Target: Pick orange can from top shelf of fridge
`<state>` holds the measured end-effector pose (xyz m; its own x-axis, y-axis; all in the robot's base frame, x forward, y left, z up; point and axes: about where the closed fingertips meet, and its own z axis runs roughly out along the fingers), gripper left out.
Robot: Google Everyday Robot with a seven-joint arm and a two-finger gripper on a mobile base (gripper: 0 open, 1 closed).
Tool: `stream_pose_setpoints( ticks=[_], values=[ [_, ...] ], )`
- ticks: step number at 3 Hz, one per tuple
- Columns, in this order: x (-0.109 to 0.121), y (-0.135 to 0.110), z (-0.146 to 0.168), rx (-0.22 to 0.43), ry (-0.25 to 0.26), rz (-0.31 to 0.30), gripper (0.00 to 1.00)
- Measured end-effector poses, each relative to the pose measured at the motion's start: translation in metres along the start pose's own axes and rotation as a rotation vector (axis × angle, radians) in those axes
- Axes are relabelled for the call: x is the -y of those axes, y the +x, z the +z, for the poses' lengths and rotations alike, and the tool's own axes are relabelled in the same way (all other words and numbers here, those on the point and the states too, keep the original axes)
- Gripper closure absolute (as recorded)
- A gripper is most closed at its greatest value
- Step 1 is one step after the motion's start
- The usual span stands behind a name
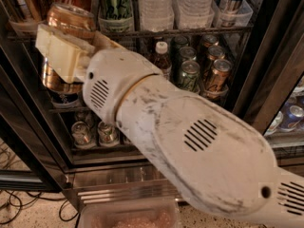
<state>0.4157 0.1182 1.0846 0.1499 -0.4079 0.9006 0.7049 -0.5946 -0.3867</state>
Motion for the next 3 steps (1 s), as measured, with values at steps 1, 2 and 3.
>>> stream_pose_setpoints(
  ticks=[1, 2, 3],
  values=[
    [-0.0053, -0.0041, -0.0193, 0.015, 0.055, 0.135, 1.00],
    [-0.0053, -0.0041, -0.0193, 0.015, 0.055, 0.135, 1.00],
    [-0.0058, -0.0070, -0.0256, 0.043, 0.085, 0.100, 1.00]
  ],
)
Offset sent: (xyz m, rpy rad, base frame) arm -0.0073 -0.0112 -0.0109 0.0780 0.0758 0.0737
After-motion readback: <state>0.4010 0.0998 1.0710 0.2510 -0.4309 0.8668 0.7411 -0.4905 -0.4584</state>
